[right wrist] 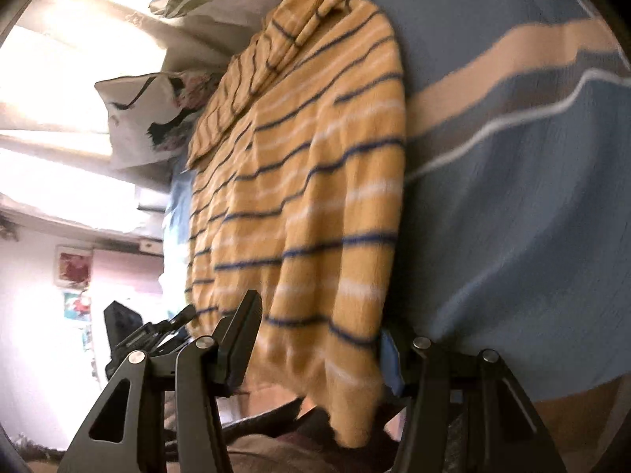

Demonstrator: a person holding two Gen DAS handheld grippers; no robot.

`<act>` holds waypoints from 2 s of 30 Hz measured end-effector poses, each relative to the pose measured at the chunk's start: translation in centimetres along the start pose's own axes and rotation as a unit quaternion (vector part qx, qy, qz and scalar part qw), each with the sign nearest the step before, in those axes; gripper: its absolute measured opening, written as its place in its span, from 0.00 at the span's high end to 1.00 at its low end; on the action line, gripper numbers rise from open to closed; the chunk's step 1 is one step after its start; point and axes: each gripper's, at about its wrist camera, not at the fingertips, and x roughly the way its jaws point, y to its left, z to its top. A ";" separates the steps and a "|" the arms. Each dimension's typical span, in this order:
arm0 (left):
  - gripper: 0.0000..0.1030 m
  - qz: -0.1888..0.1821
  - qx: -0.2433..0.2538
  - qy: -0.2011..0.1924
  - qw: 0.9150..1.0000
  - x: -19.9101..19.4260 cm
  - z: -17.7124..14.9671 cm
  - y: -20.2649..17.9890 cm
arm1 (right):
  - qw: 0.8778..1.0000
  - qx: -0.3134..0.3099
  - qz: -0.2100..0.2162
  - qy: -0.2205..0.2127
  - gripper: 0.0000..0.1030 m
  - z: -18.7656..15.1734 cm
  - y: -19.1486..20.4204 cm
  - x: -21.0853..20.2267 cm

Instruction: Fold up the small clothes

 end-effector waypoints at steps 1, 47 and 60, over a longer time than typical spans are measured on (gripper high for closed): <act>0.70 -0.003 0.001 0.000 1.000 0.0 -0.2 0.0 | 1.000 -0.003 0.004 0.005 0.44 -0.3 0.2 0.3; 0.93 -0.022 0.041 -0.051 0.998 -6.2 10.7 -7.6 | 0.992 -0.101 0.058 -0.037 0.93 10.8 11.4 -0.6; 0.92 -0.015 0.053 -0.014 0.998 7.2 30.8 -12.3 | 0.993 0.017 0.002 -0.114 0.93 29.6 8.7 8.1</act>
